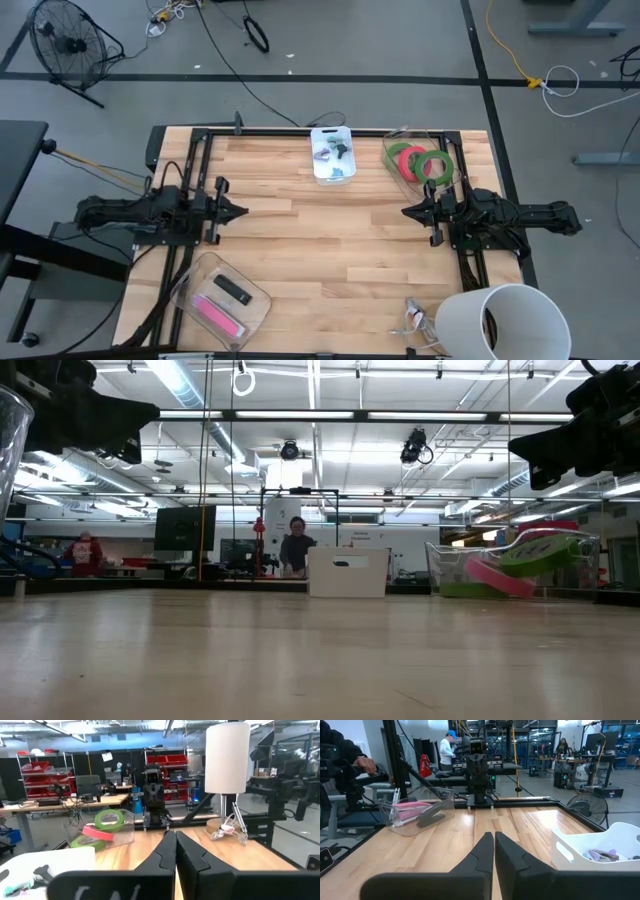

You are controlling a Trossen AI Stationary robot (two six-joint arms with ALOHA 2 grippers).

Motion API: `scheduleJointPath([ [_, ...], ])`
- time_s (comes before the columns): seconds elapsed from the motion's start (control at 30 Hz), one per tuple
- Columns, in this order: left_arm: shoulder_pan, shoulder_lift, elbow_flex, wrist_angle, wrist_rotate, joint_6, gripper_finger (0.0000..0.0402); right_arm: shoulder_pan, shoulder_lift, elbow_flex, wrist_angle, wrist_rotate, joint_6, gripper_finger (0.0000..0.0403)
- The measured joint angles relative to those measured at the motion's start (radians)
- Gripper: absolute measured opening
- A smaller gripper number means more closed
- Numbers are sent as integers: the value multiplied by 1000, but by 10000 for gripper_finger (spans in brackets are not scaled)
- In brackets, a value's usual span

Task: Pick and place Stapler, Stapler remover, tape
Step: Return to Home Position

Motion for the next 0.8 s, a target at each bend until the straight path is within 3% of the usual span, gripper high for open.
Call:
scheduleJointPath([
  [0.37, -2, 0, -1, -120, -3, -8, 8, 0, 0, 0, 0, 0, 0, 20],
  [0.8, -2, 1, -1, -132, -10, -7, 13, 0, 0, 0, 0, 0, 0, 20],
])
